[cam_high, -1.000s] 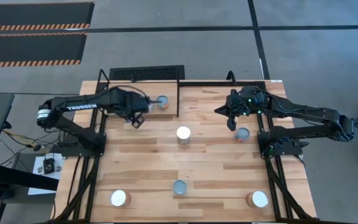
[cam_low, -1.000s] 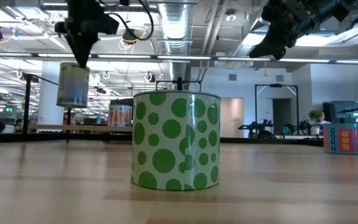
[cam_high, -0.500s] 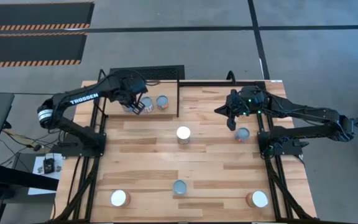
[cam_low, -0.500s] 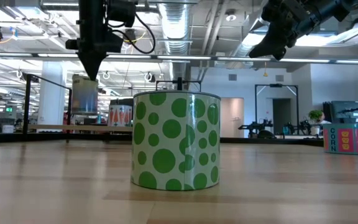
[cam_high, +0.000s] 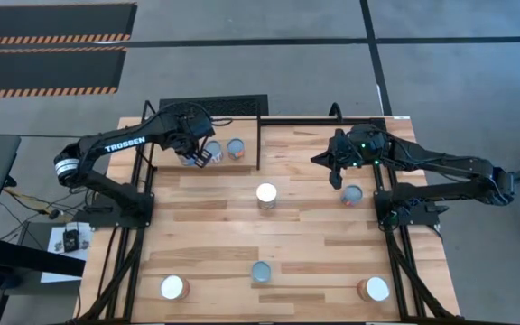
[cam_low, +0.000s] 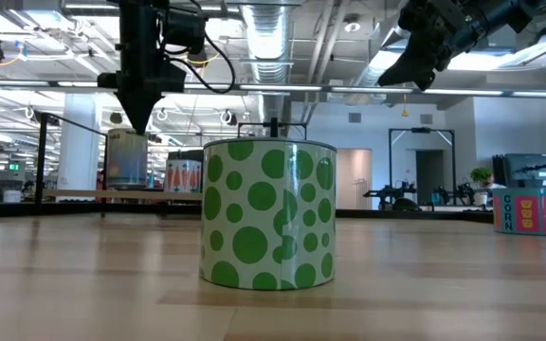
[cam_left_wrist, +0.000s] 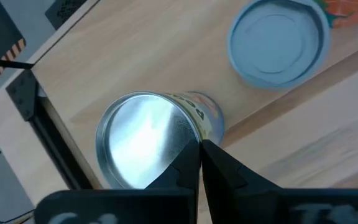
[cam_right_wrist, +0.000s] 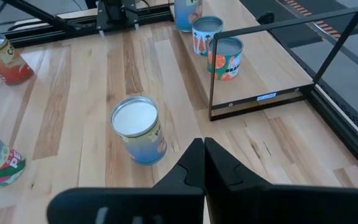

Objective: Pick and place cans onto a shelf
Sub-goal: Put the top large canned peaches on the shelf

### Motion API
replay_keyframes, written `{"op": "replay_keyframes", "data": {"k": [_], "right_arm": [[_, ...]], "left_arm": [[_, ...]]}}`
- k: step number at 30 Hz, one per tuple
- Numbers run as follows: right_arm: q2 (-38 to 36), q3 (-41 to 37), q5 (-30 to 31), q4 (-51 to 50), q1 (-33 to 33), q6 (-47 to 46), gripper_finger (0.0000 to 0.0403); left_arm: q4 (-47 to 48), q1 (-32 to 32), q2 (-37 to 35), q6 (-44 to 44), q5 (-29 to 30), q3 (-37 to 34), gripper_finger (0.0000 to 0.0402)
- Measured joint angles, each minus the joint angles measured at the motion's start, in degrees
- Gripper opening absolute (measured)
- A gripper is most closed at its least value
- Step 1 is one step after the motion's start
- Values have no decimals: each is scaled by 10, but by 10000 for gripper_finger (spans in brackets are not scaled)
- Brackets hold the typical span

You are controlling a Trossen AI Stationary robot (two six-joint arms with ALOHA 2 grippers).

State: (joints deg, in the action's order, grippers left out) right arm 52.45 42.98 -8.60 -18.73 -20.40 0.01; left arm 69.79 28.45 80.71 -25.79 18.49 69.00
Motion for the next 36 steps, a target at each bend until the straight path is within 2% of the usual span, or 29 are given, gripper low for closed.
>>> {"op": "replay_keyframes", "data": {"k": [36], "right_arm": [[0, 0, 1, 0, 0, 1, 12]], "left_arm": [[-35, 0, 0, -17, 4, 0, 0]]}}
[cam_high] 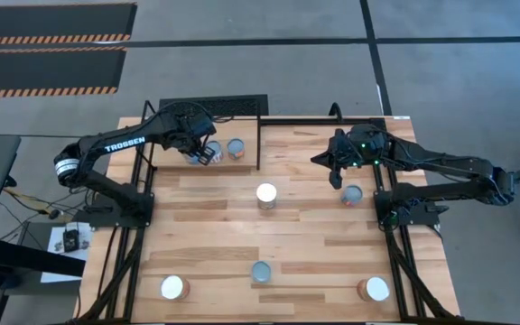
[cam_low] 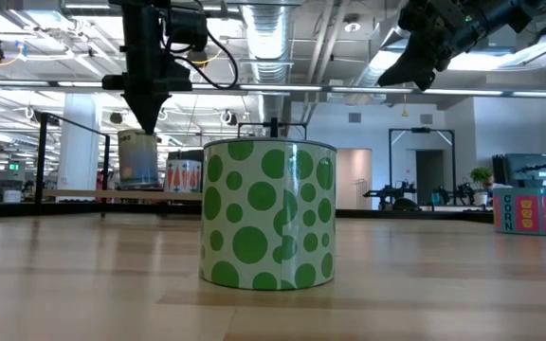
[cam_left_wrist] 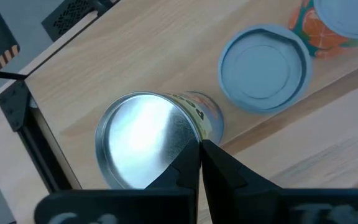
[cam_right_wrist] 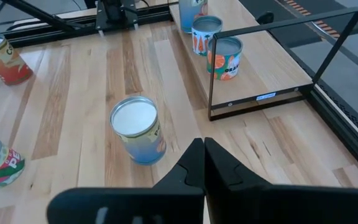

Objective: Pick and place cans onto a shelf
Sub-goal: Put the top large canned peaches on the shelf

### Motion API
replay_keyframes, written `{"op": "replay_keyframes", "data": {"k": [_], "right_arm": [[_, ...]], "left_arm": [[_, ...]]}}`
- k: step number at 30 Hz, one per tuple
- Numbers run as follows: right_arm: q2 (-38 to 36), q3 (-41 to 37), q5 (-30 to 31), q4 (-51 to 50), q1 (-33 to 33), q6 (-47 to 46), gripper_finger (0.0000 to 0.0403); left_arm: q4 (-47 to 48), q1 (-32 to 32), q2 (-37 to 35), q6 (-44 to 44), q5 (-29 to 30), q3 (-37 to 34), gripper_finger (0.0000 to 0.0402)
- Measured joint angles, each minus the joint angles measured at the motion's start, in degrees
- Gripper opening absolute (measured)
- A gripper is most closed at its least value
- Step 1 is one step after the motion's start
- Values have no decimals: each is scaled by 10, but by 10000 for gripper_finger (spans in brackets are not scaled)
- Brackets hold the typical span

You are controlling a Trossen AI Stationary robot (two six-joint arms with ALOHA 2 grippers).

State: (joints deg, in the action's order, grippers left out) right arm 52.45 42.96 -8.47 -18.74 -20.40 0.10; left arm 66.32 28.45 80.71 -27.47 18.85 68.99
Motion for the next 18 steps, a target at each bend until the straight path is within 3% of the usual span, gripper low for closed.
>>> {"op": "replay_keyframes", "data": {"k": [18], "right_arm": [[0, 0, 0, 0, 0, 4, 12]], "left_arm": [[-1, 0, 0, -7, -5, 0, 0]]}}
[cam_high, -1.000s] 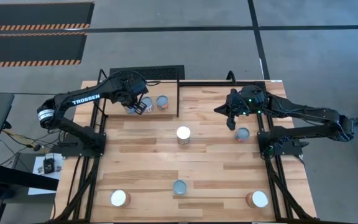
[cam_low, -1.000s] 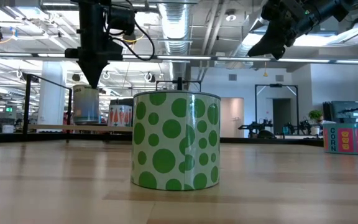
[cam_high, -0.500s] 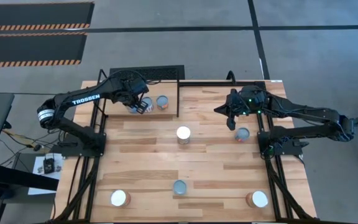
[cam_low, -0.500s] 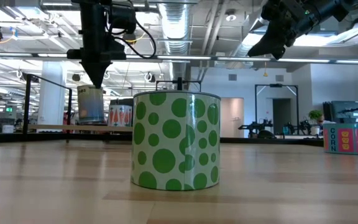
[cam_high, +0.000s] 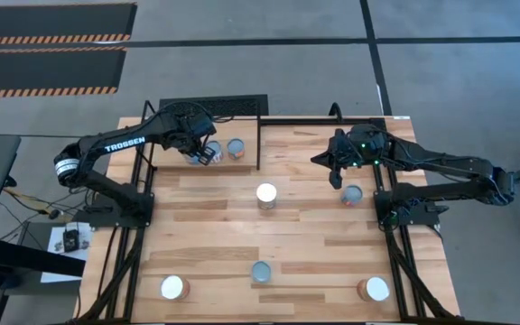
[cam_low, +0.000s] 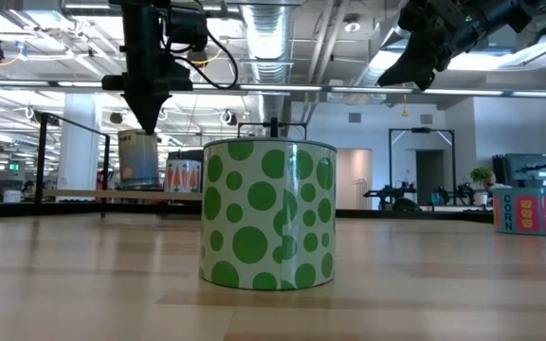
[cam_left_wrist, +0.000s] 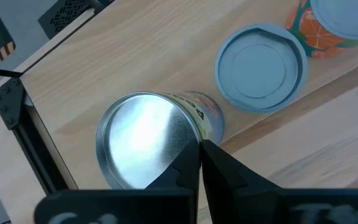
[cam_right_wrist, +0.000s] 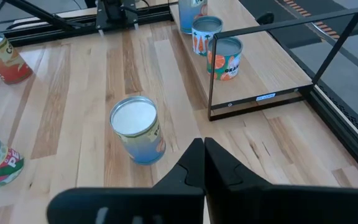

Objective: Pick and place cans onto a shelf
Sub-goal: Put the top large canned peaches on the shelf

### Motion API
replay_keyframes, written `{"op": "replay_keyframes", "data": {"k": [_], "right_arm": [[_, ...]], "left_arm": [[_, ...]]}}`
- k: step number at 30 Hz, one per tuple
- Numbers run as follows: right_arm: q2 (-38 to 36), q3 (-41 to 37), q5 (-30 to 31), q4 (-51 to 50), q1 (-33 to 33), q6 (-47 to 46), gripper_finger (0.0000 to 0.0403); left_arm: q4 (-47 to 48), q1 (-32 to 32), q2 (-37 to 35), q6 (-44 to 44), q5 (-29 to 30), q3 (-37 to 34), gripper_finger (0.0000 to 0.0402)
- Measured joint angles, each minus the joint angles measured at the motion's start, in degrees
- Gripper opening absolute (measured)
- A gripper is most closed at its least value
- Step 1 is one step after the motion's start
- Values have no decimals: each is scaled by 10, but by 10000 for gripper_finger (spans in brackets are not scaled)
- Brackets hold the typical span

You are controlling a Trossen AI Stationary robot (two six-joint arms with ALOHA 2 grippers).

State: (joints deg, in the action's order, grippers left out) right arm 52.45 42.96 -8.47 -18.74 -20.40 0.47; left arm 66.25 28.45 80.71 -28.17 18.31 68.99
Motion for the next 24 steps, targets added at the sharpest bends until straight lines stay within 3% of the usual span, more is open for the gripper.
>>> {"op": "replay_keyframes", "data": {"k": [24], "right_arm": [[0, 0, 0, 0, 0, 2, 12]], "left_arm": [[-5, 0, 0, 4, 3, 0, 0]]}}
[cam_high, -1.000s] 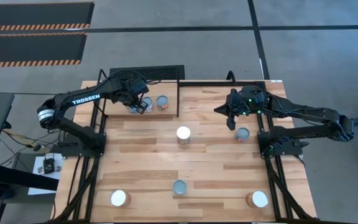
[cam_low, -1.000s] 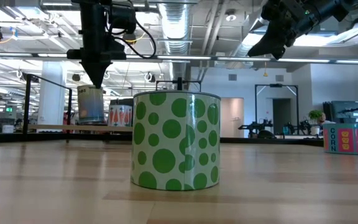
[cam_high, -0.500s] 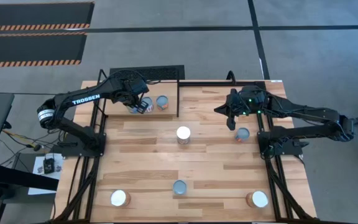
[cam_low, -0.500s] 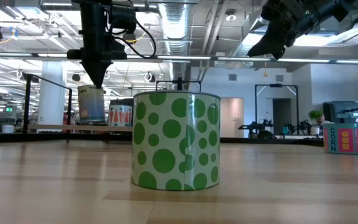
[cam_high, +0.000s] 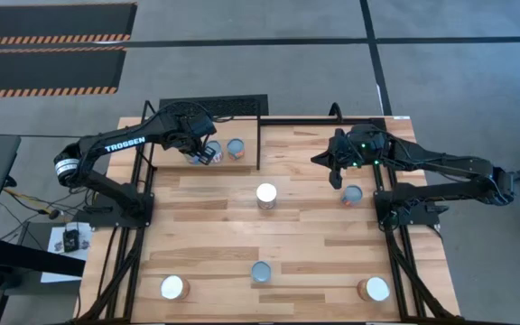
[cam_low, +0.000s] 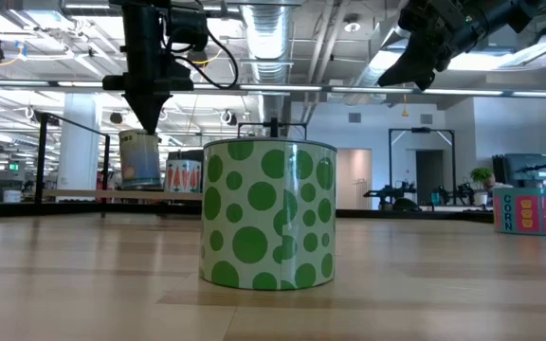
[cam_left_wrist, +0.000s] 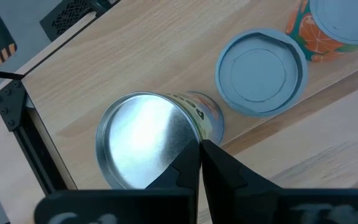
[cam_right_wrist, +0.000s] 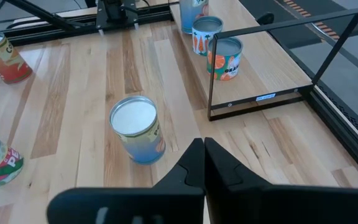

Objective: Pick and place cans onto a shelf
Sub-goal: Put the top large canned peaches on the shelf

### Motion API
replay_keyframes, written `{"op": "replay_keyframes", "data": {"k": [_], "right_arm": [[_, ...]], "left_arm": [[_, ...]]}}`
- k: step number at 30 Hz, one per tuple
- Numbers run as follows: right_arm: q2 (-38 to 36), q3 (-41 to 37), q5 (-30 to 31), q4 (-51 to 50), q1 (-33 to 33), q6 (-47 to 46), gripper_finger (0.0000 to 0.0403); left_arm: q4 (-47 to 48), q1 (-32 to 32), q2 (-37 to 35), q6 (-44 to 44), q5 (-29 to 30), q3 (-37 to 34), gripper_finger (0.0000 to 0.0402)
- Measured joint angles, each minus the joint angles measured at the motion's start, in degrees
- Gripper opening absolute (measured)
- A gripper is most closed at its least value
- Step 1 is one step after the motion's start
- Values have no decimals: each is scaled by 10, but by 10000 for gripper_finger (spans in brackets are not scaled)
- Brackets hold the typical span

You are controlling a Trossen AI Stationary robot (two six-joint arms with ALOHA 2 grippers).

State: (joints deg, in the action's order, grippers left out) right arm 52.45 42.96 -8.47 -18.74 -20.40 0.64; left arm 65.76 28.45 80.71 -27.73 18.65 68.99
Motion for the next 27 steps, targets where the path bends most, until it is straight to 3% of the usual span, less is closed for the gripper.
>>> {"op": "replay_keyframes", "data": {"k": [9, 19, 27], "right_arm": [[0, 0, 0, 0, 0, -2, 12], [0, 0, 0, 0, 0, -2, 12], [0, 0, 0, 0, 0, -2, 12]], "left_arm": [[-6, 0, 0, 3, -2, 0, 5], [-6, 0, 0, 2, 1, 0, 77], [-5, 0, -1, 7, 29, 0, 86]]}}
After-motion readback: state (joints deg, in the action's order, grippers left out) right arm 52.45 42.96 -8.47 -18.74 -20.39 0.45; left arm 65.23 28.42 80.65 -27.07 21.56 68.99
